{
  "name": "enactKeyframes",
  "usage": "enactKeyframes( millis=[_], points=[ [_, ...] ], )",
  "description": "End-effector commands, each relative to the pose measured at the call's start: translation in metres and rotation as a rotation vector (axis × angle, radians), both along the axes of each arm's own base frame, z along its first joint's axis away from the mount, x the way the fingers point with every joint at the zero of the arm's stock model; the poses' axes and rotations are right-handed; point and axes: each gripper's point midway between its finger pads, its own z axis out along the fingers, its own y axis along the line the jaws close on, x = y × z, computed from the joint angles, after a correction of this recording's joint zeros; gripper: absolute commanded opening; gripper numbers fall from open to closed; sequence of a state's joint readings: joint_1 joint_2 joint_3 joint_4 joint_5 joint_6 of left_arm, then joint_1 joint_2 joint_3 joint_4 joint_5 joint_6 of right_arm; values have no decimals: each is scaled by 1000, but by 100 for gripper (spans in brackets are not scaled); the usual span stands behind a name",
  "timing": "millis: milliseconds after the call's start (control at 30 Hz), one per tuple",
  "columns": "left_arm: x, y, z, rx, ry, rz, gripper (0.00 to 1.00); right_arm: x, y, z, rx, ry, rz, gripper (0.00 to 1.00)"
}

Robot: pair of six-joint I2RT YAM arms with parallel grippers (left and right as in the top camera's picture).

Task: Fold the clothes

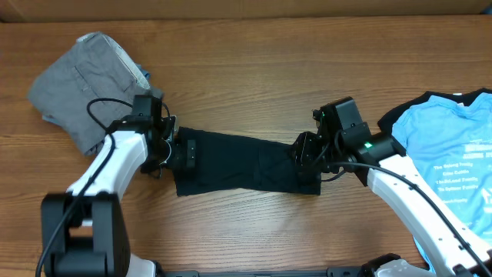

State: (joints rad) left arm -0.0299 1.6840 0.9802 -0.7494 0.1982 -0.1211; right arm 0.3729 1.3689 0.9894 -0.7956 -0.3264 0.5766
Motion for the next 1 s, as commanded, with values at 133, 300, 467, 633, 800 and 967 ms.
enactKeyframes(
  millis=[133, 300, 467, 633, 800, 967],
  points=[
    [-10, -6, -31, -36, 92, -19, 77, 0, 0, 28, 34, -80, 6, 41],
    [-13, -13, -36, -70, 112, -24, 50, 1, -3, 28, 20, -87, -4, 41],
    [-13, -20, -35, -88, 103, -65, 12, -1, -4, 26, 16, -76, -3, 41],
    [-20, -8, -29, -58, 141, -41, 4, -3, -5, 26, 12, -72, -4, 41],
    [-13, 39, 21, 95, 174, 45, 4, 0, -14, 34, 13, -99, -34, 41],
    [14, 42, 101, 77, 69, 63, 4, 8, -29, 43, 21, -130, -88, 42]
  ],
)
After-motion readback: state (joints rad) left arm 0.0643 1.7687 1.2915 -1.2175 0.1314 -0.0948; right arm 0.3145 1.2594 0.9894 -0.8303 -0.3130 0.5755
